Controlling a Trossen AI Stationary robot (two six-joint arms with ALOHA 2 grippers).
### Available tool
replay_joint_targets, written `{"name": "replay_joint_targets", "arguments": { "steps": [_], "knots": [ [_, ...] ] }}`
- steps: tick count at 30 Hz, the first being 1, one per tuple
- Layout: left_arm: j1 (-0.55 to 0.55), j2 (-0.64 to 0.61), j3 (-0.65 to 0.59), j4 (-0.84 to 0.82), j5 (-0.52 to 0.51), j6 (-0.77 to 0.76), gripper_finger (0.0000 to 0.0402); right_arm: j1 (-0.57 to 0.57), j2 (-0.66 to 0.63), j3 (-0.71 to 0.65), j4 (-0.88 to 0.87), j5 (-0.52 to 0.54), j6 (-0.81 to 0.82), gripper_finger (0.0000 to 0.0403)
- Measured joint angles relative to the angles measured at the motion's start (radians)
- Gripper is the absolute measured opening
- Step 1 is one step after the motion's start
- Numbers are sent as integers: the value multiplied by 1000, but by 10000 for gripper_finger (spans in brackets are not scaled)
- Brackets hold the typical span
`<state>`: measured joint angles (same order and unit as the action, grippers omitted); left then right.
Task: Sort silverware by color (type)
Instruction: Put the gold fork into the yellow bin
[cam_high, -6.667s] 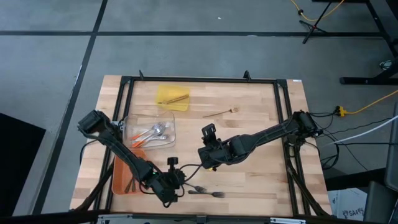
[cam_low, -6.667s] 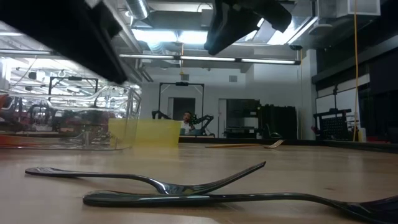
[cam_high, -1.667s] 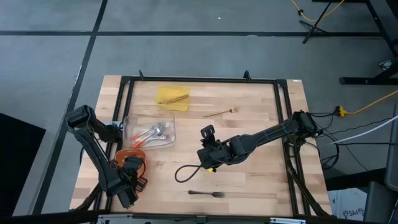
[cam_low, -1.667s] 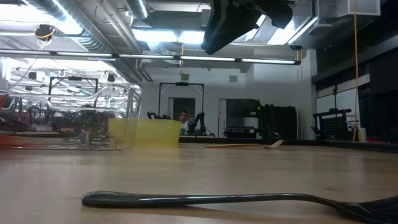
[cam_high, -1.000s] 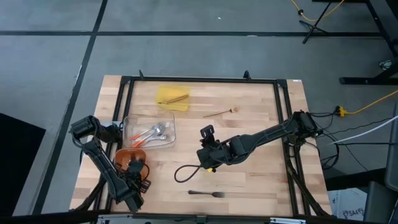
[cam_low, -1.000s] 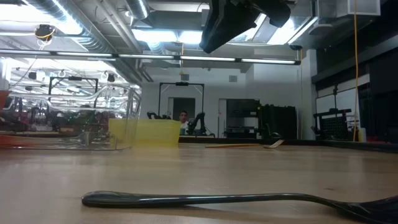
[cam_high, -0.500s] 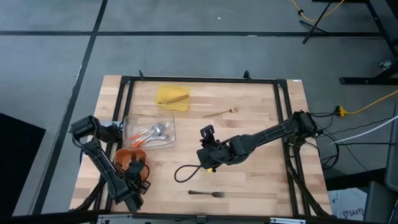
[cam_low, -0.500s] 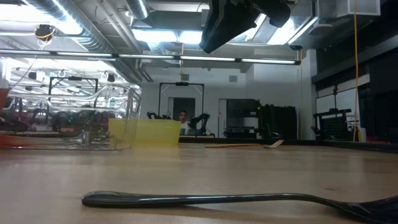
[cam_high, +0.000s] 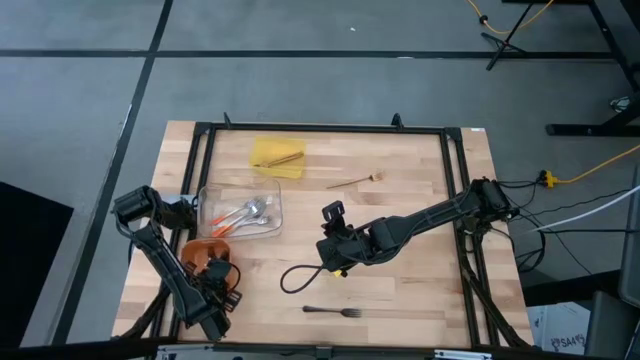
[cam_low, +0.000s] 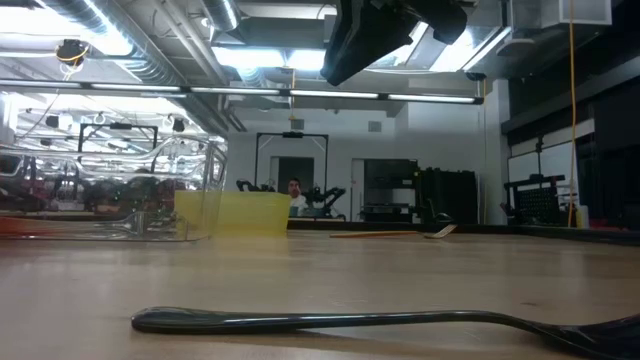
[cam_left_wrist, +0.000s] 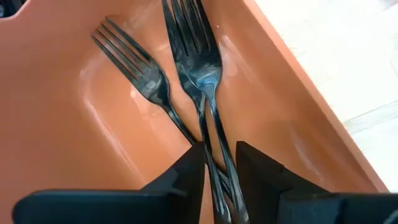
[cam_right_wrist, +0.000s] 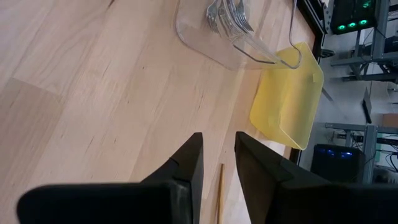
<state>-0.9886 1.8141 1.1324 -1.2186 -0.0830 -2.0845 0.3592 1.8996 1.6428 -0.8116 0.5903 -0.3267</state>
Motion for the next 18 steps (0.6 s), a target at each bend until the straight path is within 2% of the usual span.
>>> {"name": "replay_joint_targets", "arguments": {
  "steps": [7,18],
  "knots": [
    [0,-28,-2,-3,3,1,87,0,0,0,1,-13,5,85],
    [0,-171,-2,0,-6,38,88,0,0,0,3,-150,8,85]
  ]
}}
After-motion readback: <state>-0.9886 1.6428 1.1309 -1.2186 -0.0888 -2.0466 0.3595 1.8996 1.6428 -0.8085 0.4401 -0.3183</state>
